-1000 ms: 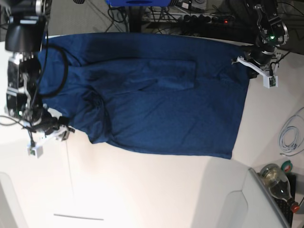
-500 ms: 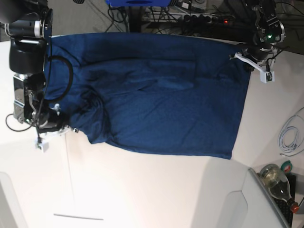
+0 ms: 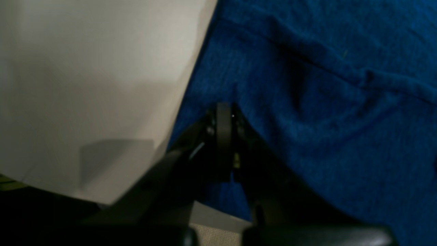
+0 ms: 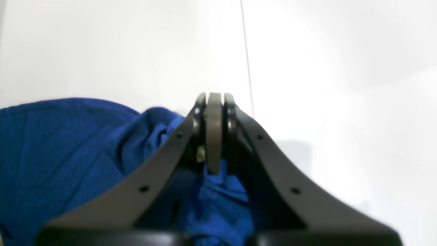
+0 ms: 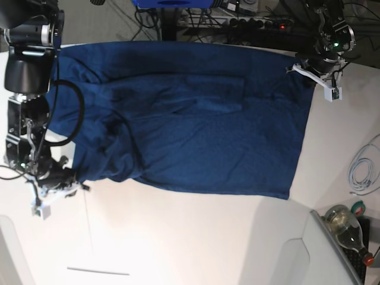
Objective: Layout the t-shirt on the table in an organized manner, then fold the t-shirt properly
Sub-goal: 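Drag the shirt hem corner with the right gripper away from the left gripper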
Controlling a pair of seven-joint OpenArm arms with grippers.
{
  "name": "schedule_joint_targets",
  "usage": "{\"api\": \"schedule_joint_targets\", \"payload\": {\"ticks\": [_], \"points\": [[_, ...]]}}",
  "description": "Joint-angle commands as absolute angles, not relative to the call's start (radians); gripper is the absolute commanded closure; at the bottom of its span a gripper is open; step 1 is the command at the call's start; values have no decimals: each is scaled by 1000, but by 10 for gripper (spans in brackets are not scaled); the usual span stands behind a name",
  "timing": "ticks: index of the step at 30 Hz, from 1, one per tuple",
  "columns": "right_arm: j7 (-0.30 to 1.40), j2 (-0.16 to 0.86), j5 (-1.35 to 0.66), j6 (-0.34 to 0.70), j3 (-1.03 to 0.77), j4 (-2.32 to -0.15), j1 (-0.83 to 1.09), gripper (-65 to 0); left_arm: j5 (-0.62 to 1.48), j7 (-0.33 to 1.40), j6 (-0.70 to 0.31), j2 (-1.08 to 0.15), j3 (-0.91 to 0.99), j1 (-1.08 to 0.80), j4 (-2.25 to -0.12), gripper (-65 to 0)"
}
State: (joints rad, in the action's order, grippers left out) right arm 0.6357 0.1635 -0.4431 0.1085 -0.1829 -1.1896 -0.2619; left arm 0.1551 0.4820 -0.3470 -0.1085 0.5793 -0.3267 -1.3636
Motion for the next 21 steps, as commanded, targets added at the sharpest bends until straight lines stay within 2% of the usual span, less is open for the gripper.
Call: {"api": "schedule_joint_targets", "payload": {"ticks": [1,7,21], "points": [[615,179,-450,113,-186,-1224,-289,0,153,487,-351,-119,582,-328,-1369,0],[608,216,-449,113,-186,-1302,-306,0,153,487,-351,-125,582,-328,-1369,0],[605,277,-449,116,-185,-1303,-458,0,154,490,-351,-131,582,-331,-1380,0]]}}
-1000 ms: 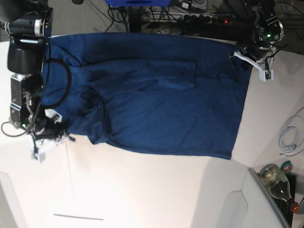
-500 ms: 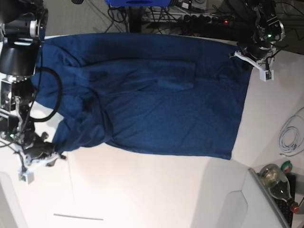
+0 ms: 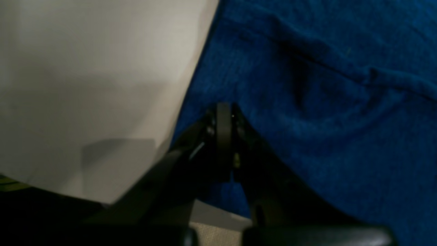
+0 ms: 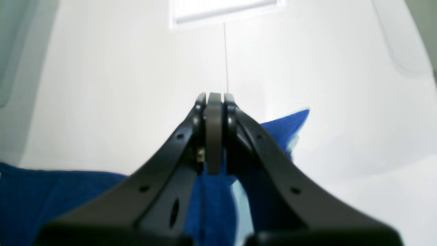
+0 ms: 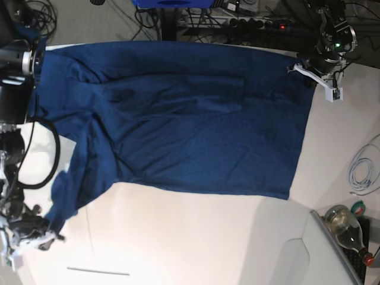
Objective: Layout the t-shirt on the table in an organized manner, then fold the t-shirt properly
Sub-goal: 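Drag the shirt hem corner with the right gripper away from the left gripper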
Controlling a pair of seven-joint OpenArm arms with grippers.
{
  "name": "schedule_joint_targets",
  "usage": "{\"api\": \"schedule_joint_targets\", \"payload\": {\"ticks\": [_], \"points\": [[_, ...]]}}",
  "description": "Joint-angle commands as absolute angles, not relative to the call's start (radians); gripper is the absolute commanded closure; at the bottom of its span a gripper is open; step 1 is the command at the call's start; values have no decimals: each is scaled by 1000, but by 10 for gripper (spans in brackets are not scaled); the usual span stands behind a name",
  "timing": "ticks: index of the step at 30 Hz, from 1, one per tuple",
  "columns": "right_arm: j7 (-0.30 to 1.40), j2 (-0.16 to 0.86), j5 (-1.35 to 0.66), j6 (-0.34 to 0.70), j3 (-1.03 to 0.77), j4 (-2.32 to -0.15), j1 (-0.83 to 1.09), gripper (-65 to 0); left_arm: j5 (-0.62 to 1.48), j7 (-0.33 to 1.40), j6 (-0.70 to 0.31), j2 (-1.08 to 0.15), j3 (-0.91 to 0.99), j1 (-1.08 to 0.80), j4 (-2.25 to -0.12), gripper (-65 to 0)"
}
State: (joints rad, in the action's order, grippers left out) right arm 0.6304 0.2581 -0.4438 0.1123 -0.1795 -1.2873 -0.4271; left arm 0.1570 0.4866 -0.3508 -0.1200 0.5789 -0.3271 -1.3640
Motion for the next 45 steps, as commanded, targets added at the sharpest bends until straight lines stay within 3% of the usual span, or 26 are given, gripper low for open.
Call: {"api": "schedule_joint_targets", "payload": {"ticks": [1,5,14,23,31,39,45], "points": [[595,280,-449,116,-185,-1302,-470,0,156,492,-351,-131,584,-331,-1380,0],[493,294,-447,120,-185,-1300,-479,0,162,495,-355,-130,648,-334,-1399,0],[475,312,-447,272,-183,-1237,-515,0,163,608,-357,-131,661,-374,-1586,0],[473,312,-447,278,-173,-1234,-570,0,163,673,-357,-124,661,-375,-1679,0],[387,358,-447,278,113,-1225,-591,0,163,673,-357,-124,661,-397,-1681,0],[346,348,-447,278,151,-1224,-584,0,163,671,-357,-125,662,-415,-1679,0],[346,335,-447,278,280,-1251,-529,0,163,673,-357,-124,662,-414,-1679,0]]}}
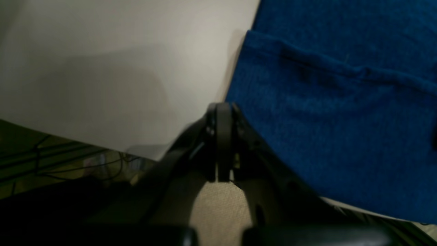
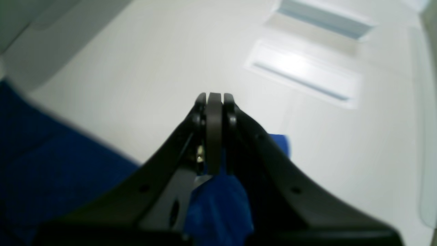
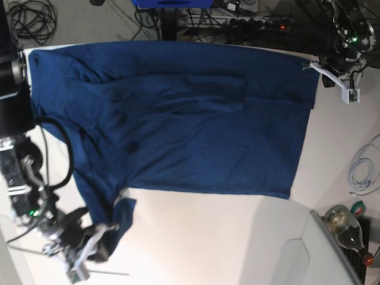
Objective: Layout the t-shirt on the table in an organized manner, then fold the t-shirt properly
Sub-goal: 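Drag the shirt hem corner with the right gripper away from the left gripper, then move the right gripper onto the shirt middle and pinch the fabric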
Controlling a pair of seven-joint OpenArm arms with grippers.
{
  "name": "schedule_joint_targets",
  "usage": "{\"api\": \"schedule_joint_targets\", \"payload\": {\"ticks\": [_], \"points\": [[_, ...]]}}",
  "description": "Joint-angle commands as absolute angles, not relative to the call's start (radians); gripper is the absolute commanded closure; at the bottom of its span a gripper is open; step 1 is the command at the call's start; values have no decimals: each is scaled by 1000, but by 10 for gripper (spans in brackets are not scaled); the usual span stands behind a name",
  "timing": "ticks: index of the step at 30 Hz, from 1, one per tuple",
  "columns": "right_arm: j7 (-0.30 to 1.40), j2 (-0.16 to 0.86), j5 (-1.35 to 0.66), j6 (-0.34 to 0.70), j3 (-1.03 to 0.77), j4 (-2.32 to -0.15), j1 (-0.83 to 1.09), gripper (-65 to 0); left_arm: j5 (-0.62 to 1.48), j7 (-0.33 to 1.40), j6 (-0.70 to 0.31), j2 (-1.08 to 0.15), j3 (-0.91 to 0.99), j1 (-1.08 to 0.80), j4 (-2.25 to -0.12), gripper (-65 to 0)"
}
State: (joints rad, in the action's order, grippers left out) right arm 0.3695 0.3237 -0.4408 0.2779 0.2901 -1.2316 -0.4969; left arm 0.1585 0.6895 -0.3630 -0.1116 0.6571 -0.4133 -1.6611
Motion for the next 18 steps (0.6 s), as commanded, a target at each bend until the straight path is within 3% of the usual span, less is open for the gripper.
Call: {"api": "schedule_joint_targets", "payload": {"ticks": [1,9,14,16,18], "points": [[346,332,-449,278,298,-1262,-506,0,162,673,-357,-124,662,-412,-1679,0],[346,318,-455,277,377,-1382,-292,0,154,673,-357,-125,661,-406,-1672,0],[346,239,-450,277,381,-1377,-170,-8,153,673,-355,-124,657,-383,-1667,0],[351,222,-449,277,390,-1377,-147,-81,153,673,-355,-124,654,-380,-1666,0],[404,214,-449,275,390,-1386,-131,-221,153,673,-355,-124,654,-378,-1662,0]]}}
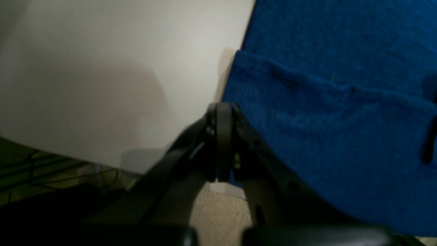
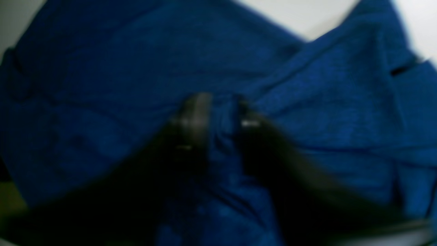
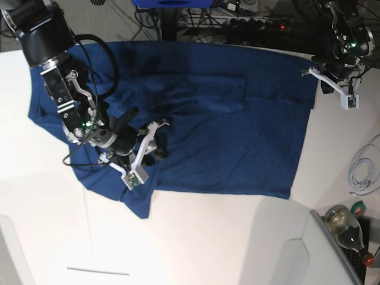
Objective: Layout the t-shirt on the table in an organized manner, then fold the t-shirt properly
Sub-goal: 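Move the right gripper onto the shirt middle and pinch the fabric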
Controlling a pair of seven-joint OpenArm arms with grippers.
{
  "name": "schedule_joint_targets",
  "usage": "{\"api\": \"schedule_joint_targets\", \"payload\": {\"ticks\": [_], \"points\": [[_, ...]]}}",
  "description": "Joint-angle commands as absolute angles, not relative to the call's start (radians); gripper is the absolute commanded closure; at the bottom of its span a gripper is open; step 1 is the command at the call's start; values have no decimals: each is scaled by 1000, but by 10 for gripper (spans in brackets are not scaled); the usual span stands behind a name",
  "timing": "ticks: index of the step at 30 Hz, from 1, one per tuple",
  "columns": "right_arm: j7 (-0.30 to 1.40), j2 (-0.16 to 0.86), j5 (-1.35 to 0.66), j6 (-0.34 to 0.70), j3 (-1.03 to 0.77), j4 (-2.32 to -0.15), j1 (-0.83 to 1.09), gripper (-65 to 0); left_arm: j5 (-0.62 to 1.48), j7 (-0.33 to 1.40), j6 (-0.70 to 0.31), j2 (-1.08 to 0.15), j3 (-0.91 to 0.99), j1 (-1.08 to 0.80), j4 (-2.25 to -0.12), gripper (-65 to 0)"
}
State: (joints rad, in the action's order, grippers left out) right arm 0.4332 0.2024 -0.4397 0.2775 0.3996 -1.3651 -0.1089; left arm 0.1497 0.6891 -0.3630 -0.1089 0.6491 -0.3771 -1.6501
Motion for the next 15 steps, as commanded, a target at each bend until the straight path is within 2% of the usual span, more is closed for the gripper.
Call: {"api": "schedule_joint_targets", "payload": {"ticks": [1,3,5,9,12,15], "points": [[437,214,-449,275,390,-1392,-130,-300,153,673,-355,-124,654,-378,-1662,0],[460,214,-449,274,381,-1423,-131,-422,153,673,-355,-124,659,-378,-1662,0],[460,214,-449,259,369,-1432,-163,-456,153,673,-355,-125,661,-381,-1662,0],[463,159,-449,136,323,-1256,-332,-423,154,673,-355,-127,662,-389,-1662,0],[458,116,-449,136,334,-1023,-498,-390,154,673,-355,-125,668,-390,-1664,0],[372,79,-449,134,360,-757,-651,-341,163,673,-355,-122,716,-404,-1667,0]]}}
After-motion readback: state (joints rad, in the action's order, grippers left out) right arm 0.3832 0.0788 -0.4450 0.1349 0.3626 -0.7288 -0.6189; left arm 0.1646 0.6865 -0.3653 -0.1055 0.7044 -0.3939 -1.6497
